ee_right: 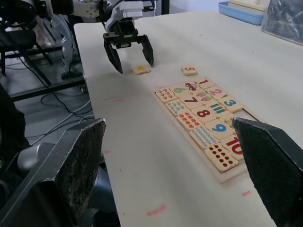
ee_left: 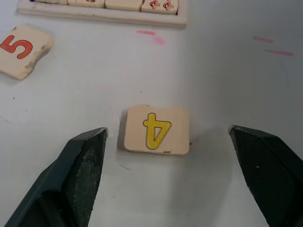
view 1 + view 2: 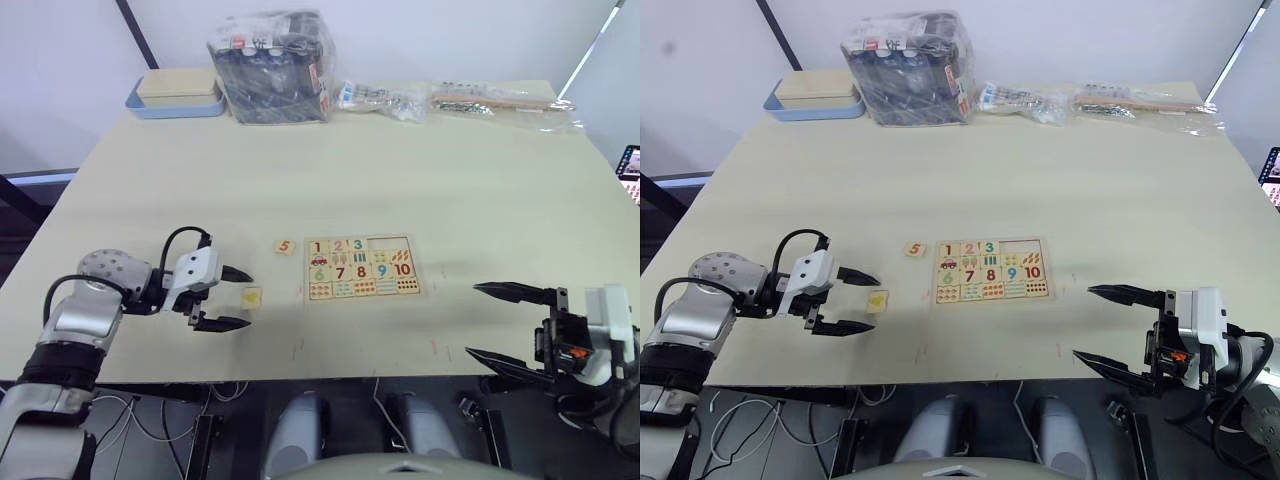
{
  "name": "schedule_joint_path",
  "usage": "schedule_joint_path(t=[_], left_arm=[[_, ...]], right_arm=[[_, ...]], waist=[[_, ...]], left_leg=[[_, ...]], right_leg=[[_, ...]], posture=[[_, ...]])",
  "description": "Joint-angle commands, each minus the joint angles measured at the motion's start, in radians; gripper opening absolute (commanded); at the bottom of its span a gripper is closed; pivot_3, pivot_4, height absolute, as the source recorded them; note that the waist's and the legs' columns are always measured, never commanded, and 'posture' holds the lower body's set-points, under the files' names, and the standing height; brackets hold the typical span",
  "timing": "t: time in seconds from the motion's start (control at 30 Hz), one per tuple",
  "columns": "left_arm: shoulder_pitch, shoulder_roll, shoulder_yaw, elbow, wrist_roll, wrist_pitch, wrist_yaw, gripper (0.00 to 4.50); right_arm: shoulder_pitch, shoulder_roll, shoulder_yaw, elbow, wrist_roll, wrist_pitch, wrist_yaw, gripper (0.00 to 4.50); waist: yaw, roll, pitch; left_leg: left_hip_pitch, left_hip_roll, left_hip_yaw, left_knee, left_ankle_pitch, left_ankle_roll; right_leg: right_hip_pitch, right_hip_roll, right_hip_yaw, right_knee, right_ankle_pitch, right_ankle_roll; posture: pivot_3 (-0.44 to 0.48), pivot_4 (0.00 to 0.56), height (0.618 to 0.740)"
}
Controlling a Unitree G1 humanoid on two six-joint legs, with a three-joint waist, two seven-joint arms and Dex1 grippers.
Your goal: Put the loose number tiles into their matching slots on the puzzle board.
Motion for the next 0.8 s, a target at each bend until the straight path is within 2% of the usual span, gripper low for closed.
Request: schedule_joint_path(t=[0.03,0.3,0.5,0.7,0.8], left_arm=[[0.052,0.040,0.109,-0.096,-0.093,0.072,0.010,4.45],[0.161,0.021,0.235,-0.169,-0.198,0.169,0.062,4.45],[0.207,-0.020,0.295,-0.225,-0.228,0.232,0.174,4.45],[0.274,-0.087,0.382,-0.386,-0.278,0.400,0.401,4.45],[0.353,-0.153,0.440,-0.599,-0.341,0.585,0.605,4.45]], right_arm=[[-0.006,-0.011,-0.042,-0.001,0.014,-0.029,0.026,4.50],[0.031,0.020,-0.033,-0.041,0.000,-0.045,-0.002,4.50],[0.033,0.020,-0.035,-0.043,0.002,-0.051,-0.005,4.50],[-0.048,-0.009,-0.022,-0.001,0.027,-0.027,0.014,4.50],[-0.138,-0.025,0.002,0.064,0.038,-0.018,0.046,4.50]], waist=[[0.001,0.000,0.000],[0.003,0.000,0.000],[0.002,0.000,0.000],[0.001,0.000,0.000],[-0.002,-0.001,0.000]], left_leg=[[0.000,0.000,0.000,0.000,0.000,0.000],[0.000,0.000,0.000,0.000,0.000,0.000],[0.000,0.000,0.000,0.000,0.000,0.000],[0.001,0.000,0.000,0.000,0.000,0.000],[0.001,0.000,0.000,0.000,0.000,0.000]], right_leg=[[0.000,0.000,0.000,0.000,0.000,0.000],[0.000,0.000,0.000,0.000,-0.001,-0.001],[0.000,0.000,0.000,0.000,-0.002,-0.002],[0.001,0.000,0.000,0.000,0.000,0.000],[0.001,0.000,0.001,0.000,0.000,0.000]], posture=[[0.000,0.150,0.740],[0.000,0.150,0.740],[0.000,0.150,0.740],[0.000,0.150,0.740],[0.000,0.150,0.740]])
